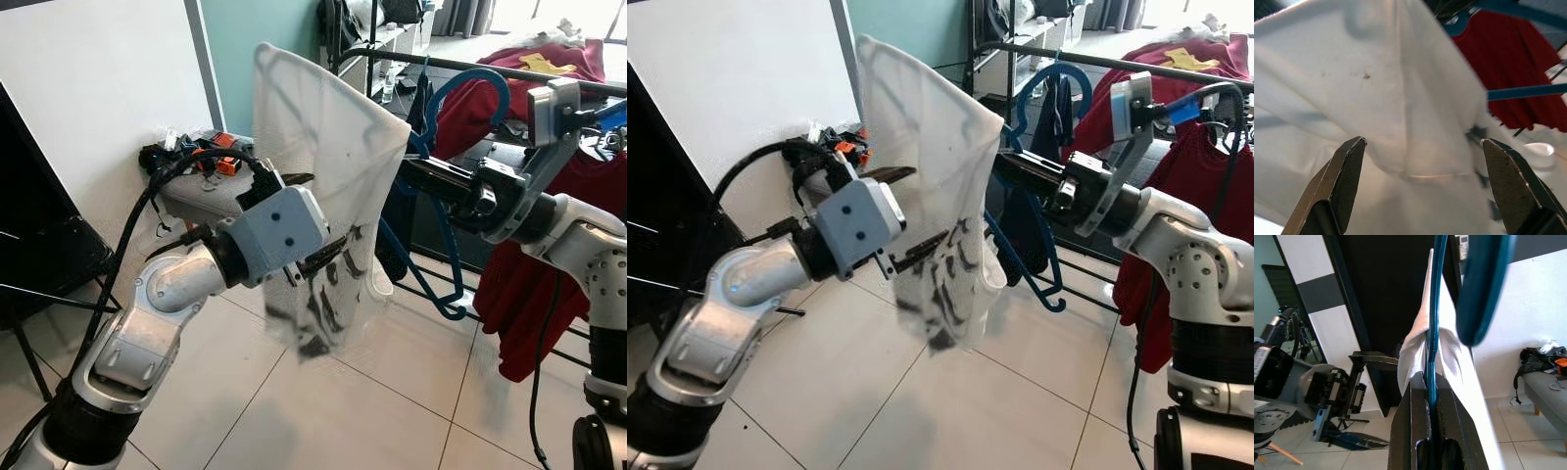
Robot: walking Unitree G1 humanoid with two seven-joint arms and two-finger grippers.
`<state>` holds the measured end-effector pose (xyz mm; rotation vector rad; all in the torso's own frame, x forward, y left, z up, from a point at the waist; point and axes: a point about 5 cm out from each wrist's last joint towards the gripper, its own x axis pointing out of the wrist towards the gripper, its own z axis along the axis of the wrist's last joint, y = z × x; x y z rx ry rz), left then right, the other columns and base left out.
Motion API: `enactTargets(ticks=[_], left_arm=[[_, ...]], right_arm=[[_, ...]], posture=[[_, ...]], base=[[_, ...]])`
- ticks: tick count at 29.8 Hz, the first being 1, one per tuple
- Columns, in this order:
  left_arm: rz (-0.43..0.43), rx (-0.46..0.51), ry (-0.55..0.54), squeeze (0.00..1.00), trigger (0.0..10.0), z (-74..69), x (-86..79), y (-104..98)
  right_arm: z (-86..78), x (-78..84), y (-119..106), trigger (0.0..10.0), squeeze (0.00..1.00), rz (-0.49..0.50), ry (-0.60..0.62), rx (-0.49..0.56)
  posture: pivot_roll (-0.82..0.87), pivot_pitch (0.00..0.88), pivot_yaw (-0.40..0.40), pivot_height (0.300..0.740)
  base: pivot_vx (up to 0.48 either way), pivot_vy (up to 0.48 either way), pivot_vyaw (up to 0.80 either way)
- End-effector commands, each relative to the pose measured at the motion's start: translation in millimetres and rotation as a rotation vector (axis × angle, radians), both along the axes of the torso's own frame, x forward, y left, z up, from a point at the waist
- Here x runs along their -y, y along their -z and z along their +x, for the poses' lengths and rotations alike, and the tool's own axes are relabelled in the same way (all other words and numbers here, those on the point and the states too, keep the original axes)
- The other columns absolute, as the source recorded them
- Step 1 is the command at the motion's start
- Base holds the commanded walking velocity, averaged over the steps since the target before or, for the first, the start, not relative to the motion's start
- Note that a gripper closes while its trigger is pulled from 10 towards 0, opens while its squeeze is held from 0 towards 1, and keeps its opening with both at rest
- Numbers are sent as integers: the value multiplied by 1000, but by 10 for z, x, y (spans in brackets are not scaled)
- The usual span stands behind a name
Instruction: Hang hanger
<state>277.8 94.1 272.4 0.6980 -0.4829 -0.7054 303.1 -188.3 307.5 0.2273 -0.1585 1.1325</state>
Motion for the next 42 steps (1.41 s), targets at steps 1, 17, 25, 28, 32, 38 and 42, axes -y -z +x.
enactTargets(ticks=[1,17,25,28,32,38,42], left_arm=[[16,14,-69,0,10000,69,-100,20],[-28,5,-78,0,0,97,-45,69],[-34,29,-105,0,0,102,-111,18],[-24,24,-113,0,0,90,-145,34],[-15,22,-121,0,0,82,-180,37],[57,75,-212,0,0,100,-543,-140],[133,151,-288,0,0,118,-857,-422]], right_arm=[[-96,-40,-143,10000,0,26,-64,80],[-131,-44,-192,10000,0,29,-74,104],[-116,-46,-182,10000,0,29,-59,104],[-95,-34,-186,10000,0,24,-40,103],[-77,-7,-181,10000,0,18,-19,99],[-87,108,-99,10000,0,-18,24,69],[-141,136,16,10000,0,-71,9,39]], posture=[[-93,68,48,740],[-96,66,49,740],[-90,62,47,740],[-89,60,45,740],[-86,59,43,740],[-80,54,47,740],[-75,54,51,740]], base=[[0,0,0],[0,0,0],[0,0,0],[0,0,0],[0,0,0],[0,0,0],[0,0,0]])
